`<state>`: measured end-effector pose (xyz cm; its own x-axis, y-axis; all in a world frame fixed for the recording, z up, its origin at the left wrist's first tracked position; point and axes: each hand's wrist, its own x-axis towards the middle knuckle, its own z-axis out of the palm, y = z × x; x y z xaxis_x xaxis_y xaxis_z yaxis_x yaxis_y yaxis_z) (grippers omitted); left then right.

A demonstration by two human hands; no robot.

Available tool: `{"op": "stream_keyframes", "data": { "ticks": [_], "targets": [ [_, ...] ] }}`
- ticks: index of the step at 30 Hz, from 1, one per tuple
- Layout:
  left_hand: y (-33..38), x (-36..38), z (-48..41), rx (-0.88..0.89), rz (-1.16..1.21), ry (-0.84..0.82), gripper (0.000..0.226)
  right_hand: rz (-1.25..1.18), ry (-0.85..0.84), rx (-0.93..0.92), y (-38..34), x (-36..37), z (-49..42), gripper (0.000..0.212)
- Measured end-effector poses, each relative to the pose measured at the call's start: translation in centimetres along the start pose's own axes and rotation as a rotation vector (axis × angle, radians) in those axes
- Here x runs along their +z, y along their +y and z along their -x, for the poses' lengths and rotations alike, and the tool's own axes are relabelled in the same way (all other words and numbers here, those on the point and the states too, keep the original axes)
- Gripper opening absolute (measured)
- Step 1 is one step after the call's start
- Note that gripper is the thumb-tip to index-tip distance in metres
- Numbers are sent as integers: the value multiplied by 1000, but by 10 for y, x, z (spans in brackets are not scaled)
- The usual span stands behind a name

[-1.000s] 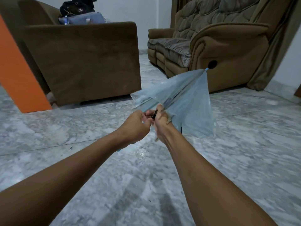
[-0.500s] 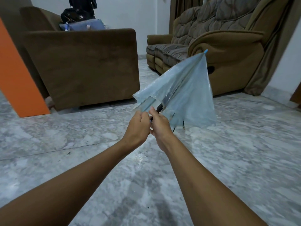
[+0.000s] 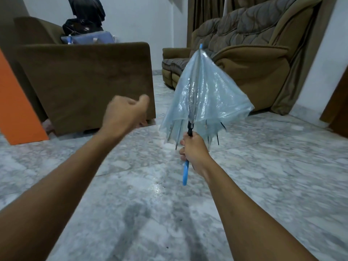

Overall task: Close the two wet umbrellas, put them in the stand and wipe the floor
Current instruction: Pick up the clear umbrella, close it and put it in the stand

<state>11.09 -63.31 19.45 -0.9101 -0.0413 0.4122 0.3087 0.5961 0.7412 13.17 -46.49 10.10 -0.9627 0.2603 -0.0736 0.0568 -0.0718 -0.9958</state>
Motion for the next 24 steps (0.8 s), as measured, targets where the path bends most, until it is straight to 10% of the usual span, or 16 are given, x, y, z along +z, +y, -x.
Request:
{"op": "stream_keyframes", "data": {
  "ticks": [4, 8, 12, 24],
  "targets": [
    [2, 8, -28, -195, 214, -3, 64, 36, -97, -6, -2, 8, 12, 18],
    [22, 24, -50, -444, 371, -310, 128, 77, -261, -64, -6, 20, 20, 18],
    [23, 26, -69, -460, 542, -316, 76, 218, -339, -159, -11, 21, 21, 23],
    [42, 30, -104, -378, 669, -26, 43, 475, -282, -64, -61, -12, 19, 29]
  ]
}}
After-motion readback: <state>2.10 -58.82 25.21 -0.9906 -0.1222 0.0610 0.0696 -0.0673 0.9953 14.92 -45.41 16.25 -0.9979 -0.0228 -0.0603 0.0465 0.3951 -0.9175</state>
